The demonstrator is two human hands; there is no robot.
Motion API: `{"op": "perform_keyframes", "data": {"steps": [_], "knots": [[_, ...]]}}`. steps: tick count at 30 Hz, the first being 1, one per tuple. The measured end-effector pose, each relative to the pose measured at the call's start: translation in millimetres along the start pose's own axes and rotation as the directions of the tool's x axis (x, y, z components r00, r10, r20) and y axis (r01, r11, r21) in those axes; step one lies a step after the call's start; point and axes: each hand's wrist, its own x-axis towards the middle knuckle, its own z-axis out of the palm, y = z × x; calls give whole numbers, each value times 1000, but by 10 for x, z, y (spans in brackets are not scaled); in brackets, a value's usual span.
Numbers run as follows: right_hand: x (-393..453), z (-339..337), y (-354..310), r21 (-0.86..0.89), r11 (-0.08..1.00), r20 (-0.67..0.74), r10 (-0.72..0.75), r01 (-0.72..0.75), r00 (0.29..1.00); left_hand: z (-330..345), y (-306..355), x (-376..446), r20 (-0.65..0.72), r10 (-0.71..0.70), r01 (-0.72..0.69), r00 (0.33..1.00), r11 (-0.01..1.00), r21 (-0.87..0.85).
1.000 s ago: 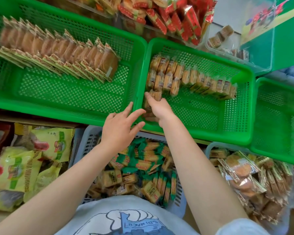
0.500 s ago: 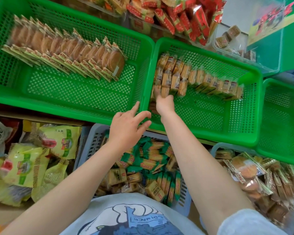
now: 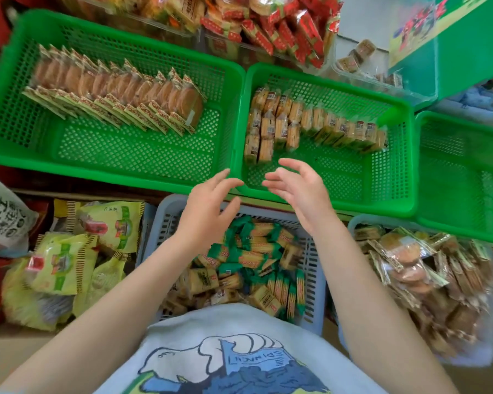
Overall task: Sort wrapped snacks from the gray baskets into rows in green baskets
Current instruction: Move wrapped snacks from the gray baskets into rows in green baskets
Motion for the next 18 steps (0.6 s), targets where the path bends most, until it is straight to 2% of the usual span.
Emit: {"op": "perform_keyframes", "data": {"steps": [2, 3, 4, 5, 6, 8, 10, 13, 14, 16, 18], "knots": [[-344, -35, 136, 65, 998, 51, -15, 12, 999, -15, -48, -294, -161, 43, -56, 986, 996, -72], [-469, -17, 235, 41, 999, 73, 20, -23, 997, -4, -104, -433, -187, 28, -44, 982, 996, -83], [-553, 22, 368, -30, 996, 90, 83, -80, 993, 23, -167, -567, -155, -35, 19, 987, 994, -106], [-599, 76, 551, -147, 979, 102, 158, -142, 982, 77, -255, -696, -69, -136, 127, 988, 984, -128], [-604, 130, 766, -286, 938, 115, 237, -196, 965, 151, -372, -807, 40, -249, 252, 968, 959, -133], [-550, 249, 1237, -561, 798, 137, 353, -221, 925, 318, -635, -1010, 210, -423, 448, 882, 890, -87], [-524, 385, 1620, -752, 634, 154, 437, -183, 886, 474, -867, -1210, 301, -496, 528, 814, 849, -29], [-568, 577, 2042, -876, 471, 212, 573, -106, 792, 651, -1015, -1408, 381, -522, 571, 763, 820, -21], [-606, 628, 2134, -897, 438, 227, 579, -63, 783, 693, -1020, -1439, 375, -524, 576, 765, 817, -34], [-676, 688, 2274, -911, 413, 229, 514, -4, 826, 767, -1044, -1439, 317, -552, 598, 771, 799, -64], [-718, 671, 2353, -882, 471, 212, 441, -24, 872, 791, -1048, -1372, 269, -600, 638, 753, 767, -75]]}}
